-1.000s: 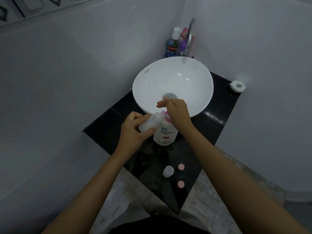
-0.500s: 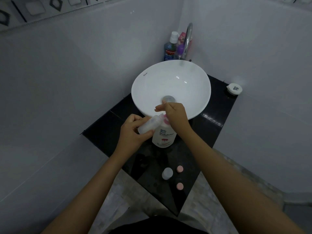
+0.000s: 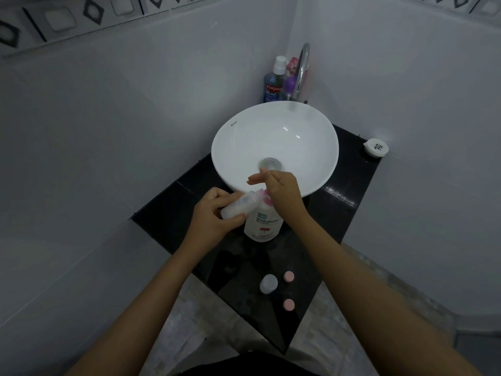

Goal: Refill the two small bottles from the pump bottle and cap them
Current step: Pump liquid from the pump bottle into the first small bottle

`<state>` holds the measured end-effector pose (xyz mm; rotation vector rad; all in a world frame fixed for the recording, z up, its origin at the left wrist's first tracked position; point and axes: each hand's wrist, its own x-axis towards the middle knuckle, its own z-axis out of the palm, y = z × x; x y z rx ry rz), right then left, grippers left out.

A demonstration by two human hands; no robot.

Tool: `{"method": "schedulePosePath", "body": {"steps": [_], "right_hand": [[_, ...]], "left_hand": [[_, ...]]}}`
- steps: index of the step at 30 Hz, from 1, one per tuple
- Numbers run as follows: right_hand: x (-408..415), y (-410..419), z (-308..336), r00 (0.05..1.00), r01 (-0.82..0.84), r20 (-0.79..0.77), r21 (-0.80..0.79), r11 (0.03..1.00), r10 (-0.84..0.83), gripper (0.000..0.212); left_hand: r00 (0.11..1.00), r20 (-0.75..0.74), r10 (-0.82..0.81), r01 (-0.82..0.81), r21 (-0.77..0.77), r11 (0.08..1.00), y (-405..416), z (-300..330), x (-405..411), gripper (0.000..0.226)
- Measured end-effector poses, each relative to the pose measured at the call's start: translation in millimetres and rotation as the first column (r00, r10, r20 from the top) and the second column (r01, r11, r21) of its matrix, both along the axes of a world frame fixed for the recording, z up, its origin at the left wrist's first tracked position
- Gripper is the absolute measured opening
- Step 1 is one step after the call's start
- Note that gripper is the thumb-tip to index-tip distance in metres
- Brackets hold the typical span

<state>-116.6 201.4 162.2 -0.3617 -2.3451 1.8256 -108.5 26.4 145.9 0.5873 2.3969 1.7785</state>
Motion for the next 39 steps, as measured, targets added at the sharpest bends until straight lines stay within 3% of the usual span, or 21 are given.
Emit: {"method": "schedulePosePath", "body": {"steps": [17,24,32,39], "right_hand": [[-2,5,5,0.999,-0.031,-0.012,0.084,0.996,0.032,0.031],[-2,4,8,1.000,-0.014,-0.019,-0.017,1.000,0.014,0.032],[-3,6,10,0.999,-0.029,-0.024,0.068,0.997,0.031,0.032],[0,0,6,0.999,0.010,-0.037,-0.036,0.999,-0.011,0.031]], "left_hand": [[1.000,0.019,-0.022,0.022,0.014,1.000,0,8,0,0.042],[1.000,0.014,-0.023,0.022,0.038,0.999,0,11,0,0.043],[0.999,0.015,-0.031,0.030,0.043,0.999,0,12,1,0.045],[1.000,0.003,-0.019,0.019,0.028,0.999,1,10,0,0.043]]}}
